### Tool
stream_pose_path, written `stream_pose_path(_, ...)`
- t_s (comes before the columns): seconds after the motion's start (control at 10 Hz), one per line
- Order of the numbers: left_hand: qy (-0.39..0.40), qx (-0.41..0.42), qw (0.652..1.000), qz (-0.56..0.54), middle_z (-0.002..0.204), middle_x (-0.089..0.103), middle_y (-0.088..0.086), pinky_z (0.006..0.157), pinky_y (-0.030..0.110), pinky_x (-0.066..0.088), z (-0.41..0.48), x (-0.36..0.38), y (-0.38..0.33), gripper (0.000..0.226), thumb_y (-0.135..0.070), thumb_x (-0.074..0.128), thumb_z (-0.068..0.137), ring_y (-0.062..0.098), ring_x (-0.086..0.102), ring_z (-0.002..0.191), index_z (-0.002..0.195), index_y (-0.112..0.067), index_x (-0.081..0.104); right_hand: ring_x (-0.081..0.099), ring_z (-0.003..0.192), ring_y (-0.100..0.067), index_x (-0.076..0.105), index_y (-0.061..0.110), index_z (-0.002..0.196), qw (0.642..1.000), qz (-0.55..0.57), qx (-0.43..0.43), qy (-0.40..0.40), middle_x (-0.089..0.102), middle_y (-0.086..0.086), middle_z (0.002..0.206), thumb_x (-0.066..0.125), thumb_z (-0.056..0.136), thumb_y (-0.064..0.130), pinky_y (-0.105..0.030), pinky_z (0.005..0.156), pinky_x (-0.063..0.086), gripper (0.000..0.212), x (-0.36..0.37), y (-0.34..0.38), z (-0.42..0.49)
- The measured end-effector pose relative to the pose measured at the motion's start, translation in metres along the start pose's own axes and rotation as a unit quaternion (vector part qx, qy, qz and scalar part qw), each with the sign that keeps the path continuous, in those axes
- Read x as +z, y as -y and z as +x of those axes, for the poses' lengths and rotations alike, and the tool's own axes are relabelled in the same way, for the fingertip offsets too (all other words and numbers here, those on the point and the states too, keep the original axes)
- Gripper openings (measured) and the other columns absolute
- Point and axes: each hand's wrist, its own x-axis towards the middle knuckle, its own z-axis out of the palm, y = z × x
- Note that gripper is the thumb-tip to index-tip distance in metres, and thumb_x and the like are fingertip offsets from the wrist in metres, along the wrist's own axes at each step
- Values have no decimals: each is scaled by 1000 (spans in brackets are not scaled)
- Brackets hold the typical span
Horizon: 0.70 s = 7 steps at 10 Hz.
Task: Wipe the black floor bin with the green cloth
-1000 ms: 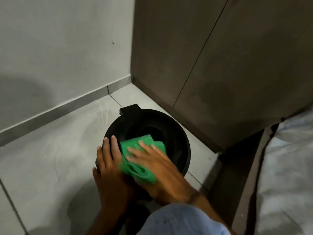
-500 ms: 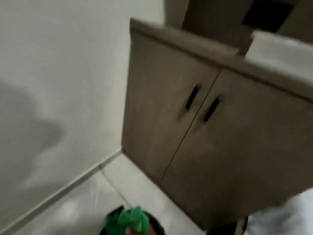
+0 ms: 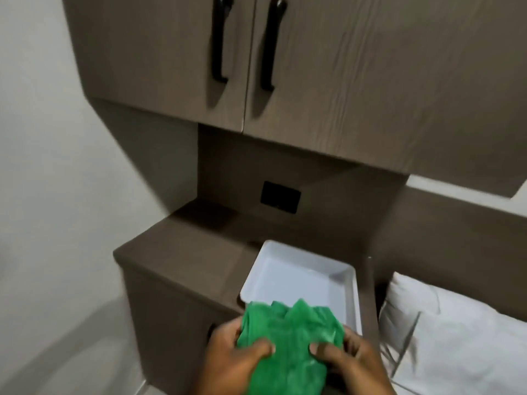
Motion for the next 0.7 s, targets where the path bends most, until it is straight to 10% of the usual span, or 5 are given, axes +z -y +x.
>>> stream_pose_path(0.2, -24, -63, 990, 122, 97, 84, 11, 86, 44, 68, 160, 40, -71, 13, -4, 80, 78, 26, 82, 91, 86, -14, 77, 81, 78, -30, 77, -2, 101, 978, -151, 87, -117, 83, -16, 86, 71, 87, 0, -44, 71, 68, 16, -43, 33, 147)
stream_pose_path(0.4, -28, -98, 898, 428, 140, 67, 13, 102, 40, 60, 253, 69, -25, 76, -34, 97, 72, 34, 67, 127, 135, -15, 60, 71, 48, -22, 75, 0, 97, 888, -396, 187, -139, 80, -16, 78, 95, 68, 24, -36, 48, 64, 43, -62, -4, 233)
stream_pose_path(0.6, -69, 36, 751, 656, 138, 56, 7, 101, 46, 55, 255, 70, -26, 99, -69, 92, 63, 31, 61, 127, 139, -23, 49, 67, 117, -32, 52, 6, 135, 778, -599, 113, -150, 68, -14, 126, 98, 59, 45, -41, 97, 58, 97, -61, -7, 246)
stream_pose_path(0.7, -57, 68, 745, 661, 143, 56, 5, 104, 47, 54, 227, 72, -39, 86, -62, 85, 77, 30, 60, 131, 144, -25, 45, 66, 117, -31, 41, 14, 145, 779, -594, 33, -197, 61, -11, 134, 90, 72, 46, -42, 96, 59, 93, -49, -1, 218)
